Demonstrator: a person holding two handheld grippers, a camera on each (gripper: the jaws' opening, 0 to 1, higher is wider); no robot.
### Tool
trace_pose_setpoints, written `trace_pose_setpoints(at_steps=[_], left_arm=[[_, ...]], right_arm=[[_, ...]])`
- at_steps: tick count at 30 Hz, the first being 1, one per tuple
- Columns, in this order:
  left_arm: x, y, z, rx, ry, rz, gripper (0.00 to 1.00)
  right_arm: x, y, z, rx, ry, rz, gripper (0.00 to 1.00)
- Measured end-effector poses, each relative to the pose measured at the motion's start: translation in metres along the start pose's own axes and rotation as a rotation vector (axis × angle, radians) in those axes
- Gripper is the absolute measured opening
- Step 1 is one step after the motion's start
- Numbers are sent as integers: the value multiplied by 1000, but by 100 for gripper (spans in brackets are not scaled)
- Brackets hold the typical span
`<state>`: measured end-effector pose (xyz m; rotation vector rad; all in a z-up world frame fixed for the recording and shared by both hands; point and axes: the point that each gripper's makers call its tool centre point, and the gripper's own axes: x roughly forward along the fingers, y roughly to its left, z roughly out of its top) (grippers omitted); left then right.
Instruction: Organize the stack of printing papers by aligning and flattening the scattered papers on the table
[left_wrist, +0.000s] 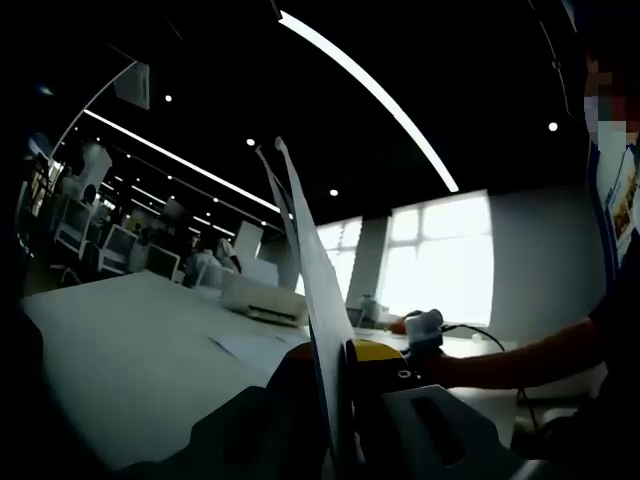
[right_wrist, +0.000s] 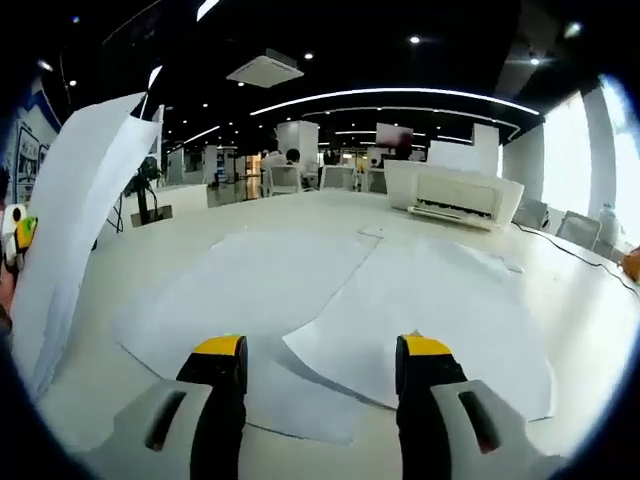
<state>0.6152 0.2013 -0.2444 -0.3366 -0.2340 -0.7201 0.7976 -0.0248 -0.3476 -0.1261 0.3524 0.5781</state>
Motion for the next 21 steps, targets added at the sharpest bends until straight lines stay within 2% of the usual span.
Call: trace_pose_setpoints(at_steps=[3,4,10,21], left_arm=[[0,0,0,1,0,0,8],[0,0,0,1,-1,0,8],[0,0,1,-4,-8,0,8],[0,-1,1,-5,-8,-2,8]], right_arm=[[1,0,-4,40,28,11,54],[1,-3,-2,41,18,10,54],[2,-14,-2,56,15,-24,42],[1,-13,-3,49,13,-38,40]])
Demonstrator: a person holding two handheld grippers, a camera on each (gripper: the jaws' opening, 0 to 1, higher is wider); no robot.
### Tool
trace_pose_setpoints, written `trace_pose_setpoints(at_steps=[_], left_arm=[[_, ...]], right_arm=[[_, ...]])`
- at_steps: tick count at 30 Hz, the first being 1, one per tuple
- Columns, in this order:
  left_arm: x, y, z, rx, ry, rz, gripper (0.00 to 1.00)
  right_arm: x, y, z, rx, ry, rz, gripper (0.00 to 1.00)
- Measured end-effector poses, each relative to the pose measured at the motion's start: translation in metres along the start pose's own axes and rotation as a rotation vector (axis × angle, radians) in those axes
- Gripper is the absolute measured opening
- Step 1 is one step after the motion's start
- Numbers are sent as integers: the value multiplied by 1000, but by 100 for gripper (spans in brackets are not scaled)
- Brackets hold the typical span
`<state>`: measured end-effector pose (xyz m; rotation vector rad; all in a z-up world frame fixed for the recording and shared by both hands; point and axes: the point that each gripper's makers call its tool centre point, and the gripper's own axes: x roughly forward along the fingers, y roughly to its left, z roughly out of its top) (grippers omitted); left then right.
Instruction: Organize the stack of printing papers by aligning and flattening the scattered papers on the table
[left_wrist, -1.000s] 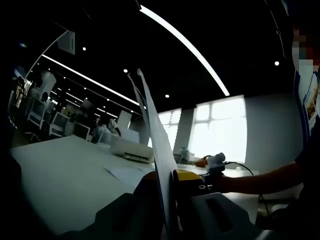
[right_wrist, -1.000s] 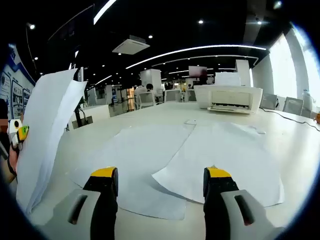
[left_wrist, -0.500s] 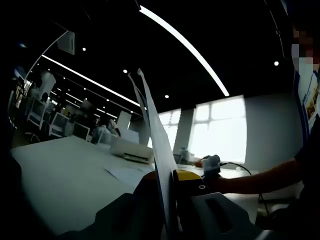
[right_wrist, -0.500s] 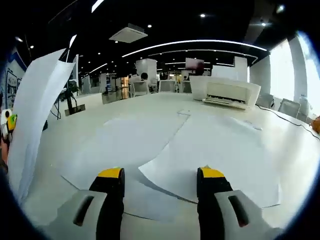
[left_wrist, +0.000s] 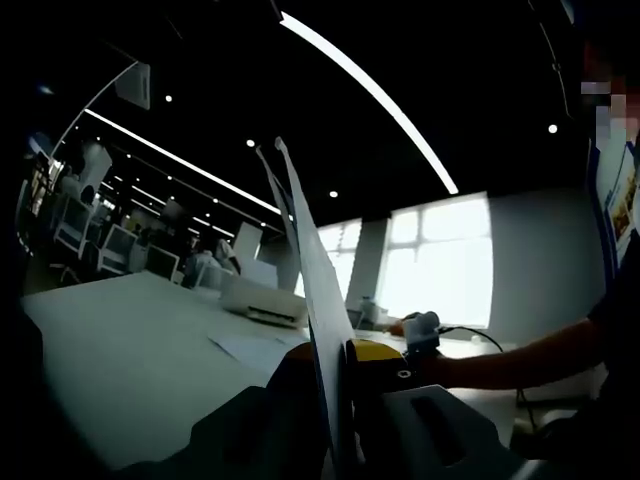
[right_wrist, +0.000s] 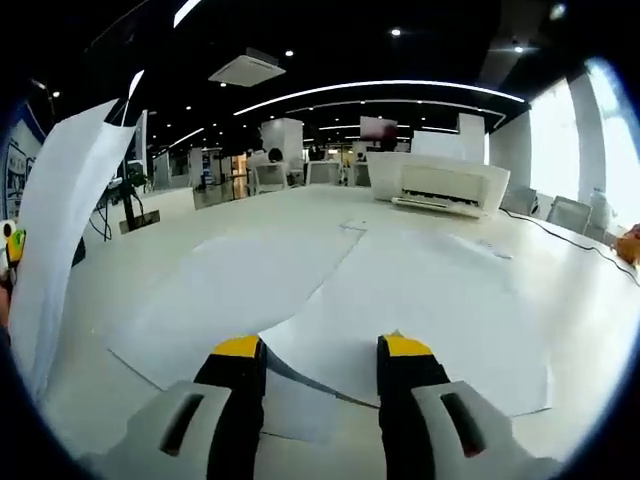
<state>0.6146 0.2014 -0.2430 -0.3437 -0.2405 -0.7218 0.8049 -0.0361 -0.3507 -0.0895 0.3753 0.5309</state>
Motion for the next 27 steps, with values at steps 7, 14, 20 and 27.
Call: trace_pose_setpoints(at_steps=[7,14,20,27], left_arm=[[0,0,0,1,0,0,8],[0,0,0,2,0,2,8],[0,0,1,1,-1,0,8],[-1,-1,1,0,-2,-2,8]], right_arm=[[-1,-1,0,9,-1,-16,37],[0,-4,1,19,-6,-41,33],[-1,-5,1,27,-7,-52,30],[0,-3,1,32,-10,-54,25]])
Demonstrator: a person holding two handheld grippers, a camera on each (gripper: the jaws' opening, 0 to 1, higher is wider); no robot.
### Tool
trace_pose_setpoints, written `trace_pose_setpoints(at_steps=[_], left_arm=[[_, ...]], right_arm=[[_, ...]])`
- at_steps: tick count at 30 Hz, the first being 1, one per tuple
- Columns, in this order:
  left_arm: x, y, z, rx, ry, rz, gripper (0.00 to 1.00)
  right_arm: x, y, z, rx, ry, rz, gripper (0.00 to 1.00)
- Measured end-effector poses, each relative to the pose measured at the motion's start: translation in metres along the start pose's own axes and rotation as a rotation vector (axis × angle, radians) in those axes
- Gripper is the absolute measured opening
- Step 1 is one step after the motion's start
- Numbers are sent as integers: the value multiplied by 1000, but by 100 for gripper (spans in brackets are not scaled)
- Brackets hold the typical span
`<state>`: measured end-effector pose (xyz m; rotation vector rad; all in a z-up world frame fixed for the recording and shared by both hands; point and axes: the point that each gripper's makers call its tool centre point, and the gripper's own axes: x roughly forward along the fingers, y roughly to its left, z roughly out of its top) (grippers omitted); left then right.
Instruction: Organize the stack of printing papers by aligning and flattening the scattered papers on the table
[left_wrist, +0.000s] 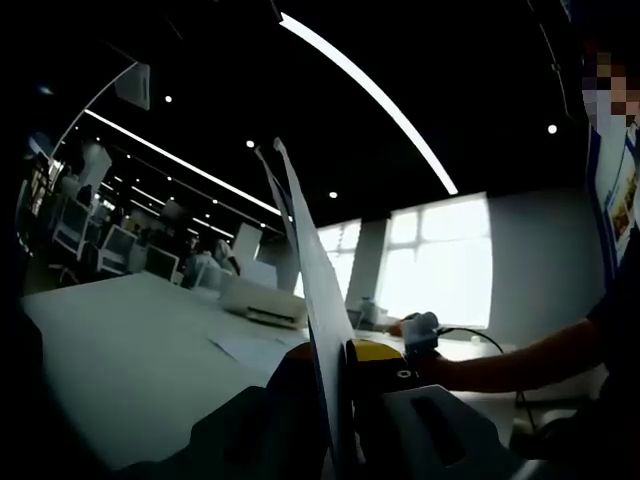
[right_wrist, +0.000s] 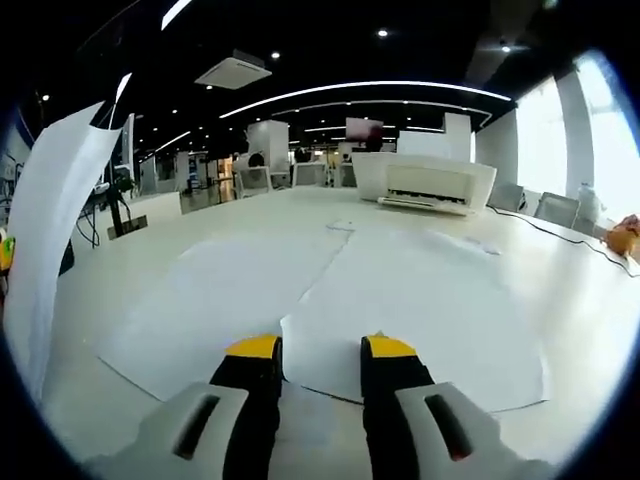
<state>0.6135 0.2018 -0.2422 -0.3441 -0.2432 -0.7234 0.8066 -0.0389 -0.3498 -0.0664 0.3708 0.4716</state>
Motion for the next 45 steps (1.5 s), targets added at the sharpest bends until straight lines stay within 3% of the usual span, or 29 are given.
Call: trace_pose_setpoints(at_steps=[15,24,28,32,45], left_arm=[[2,-1,-2,0,8,-3,8],[2,-1,-3,2,10,-3,8],[2,-1,-3,2,11,-3,8],[2,-1,-3,2,9,-2,8],[2,0,-1,0,2,-7,8]], right_arm=[[3,-4,3,83,-8,24,18],[2,-2,2,89,-9,27,13],[0,0,1,93,-8,32,10],[-3,5,1,95,-2,49,0],[-5,3,-3,67,8,31,0]])
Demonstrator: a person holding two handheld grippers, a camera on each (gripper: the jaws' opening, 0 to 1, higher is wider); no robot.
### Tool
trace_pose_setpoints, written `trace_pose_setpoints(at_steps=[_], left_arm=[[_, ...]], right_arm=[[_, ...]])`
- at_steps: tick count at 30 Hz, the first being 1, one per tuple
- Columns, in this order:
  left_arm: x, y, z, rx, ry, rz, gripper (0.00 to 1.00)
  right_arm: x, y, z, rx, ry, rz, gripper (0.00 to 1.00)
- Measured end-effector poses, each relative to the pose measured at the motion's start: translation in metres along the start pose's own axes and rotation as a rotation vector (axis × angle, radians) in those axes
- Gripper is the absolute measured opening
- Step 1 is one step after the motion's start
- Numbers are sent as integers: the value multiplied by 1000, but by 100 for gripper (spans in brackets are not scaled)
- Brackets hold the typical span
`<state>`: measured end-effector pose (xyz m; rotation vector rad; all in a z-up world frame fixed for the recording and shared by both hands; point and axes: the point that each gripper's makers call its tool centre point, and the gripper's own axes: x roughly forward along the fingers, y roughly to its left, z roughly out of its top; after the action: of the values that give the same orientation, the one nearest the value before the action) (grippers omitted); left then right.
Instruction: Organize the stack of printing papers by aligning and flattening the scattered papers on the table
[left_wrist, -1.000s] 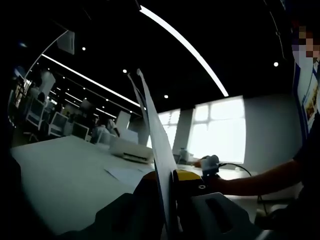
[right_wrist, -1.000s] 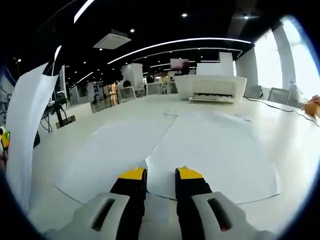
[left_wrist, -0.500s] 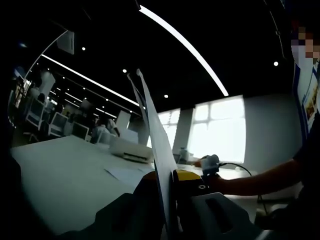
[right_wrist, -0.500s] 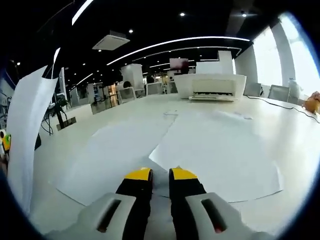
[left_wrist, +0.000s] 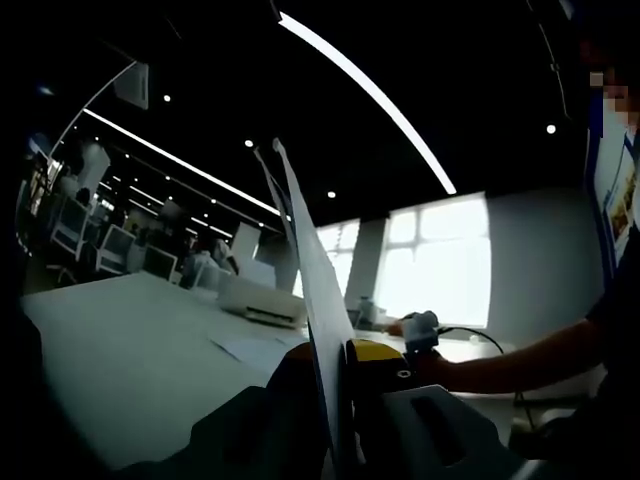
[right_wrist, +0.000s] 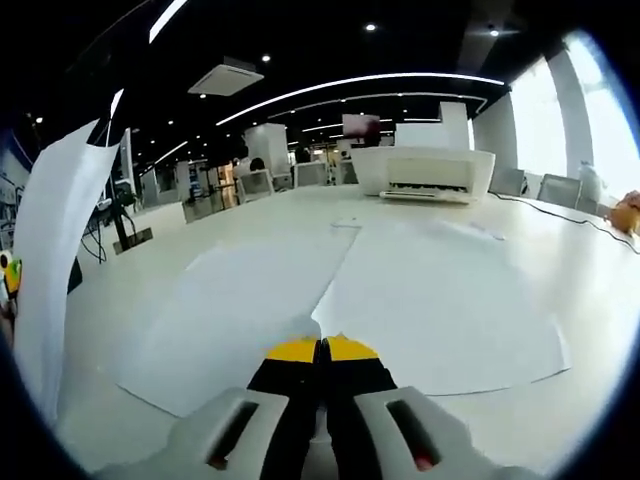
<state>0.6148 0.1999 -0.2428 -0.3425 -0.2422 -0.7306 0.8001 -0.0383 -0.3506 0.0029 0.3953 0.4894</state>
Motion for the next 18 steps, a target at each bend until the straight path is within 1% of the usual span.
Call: trace_pose_setpoints(at_steps=[4,10,13,15,18], left_arm=[[1,0,-1,3,9,-1,8],[1,1,-2,3,12,4,8],[1,1,-2,4,15,5,8],[1,1,-2,5,16,5,8],[0,1,-2,5,16,5,8]], right_arm=[[-1,1,0,-21,-3,-7,0],[-1,2,3,-24,-15,1,0],[-5,3,9,-25,-47,13,0],[-9,6,15,-17,-88,35,0],[-16,8,22,7,-134,50,0]])
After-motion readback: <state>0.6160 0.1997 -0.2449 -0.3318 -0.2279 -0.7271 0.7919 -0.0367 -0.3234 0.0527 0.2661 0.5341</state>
